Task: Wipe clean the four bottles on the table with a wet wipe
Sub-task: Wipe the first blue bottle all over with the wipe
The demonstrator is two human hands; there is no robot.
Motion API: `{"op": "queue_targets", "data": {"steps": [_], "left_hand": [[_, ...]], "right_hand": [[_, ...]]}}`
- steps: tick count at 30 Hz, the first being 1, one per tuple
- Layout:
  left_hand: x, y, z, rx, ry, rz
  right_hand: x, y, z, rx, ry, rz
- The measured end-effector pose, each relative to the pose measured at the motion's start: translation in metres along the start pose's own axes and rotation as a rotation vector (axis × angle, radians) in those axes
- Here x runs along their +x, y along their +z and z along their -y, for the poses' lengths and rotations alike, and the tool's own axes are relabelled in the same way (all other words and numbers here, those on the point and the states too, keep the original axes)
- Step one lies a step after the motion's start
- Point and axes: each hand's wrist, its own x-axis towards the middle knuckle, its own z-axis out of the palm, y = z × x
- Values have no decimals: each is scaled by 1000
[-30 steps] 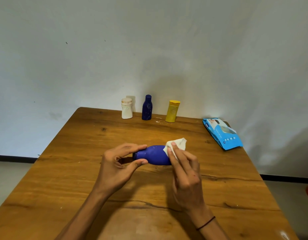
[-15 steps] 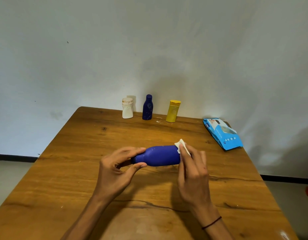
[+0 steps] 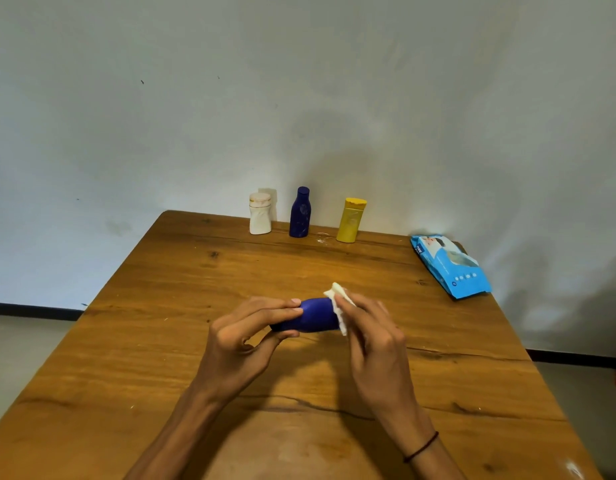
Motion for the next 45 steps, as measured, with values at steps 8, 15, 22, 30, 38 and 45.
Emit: {"op": "queue_targets", "data": {"steps": [8,15,22,30,38,45], "left_hand": [[-1,12,-1,-80,-96,-34],[-10,3,-1,-126,-202,-88],[-11,9,-3,-187,-265,-144],[-18,-1,-2,-148,-212,-85],[-20,7,2,-181,-270,-104],[-18,7,3,-156,-275,-106]], "right_hand": [[0,14,23,50,-48,-17],[-1,14,1,-32,-73,-8],[-5,28,35,85,-76,-27],[13,19,5,35,107,3],[6,25,35,60,-27,55],[8,26,12,36,148,-38]]}}
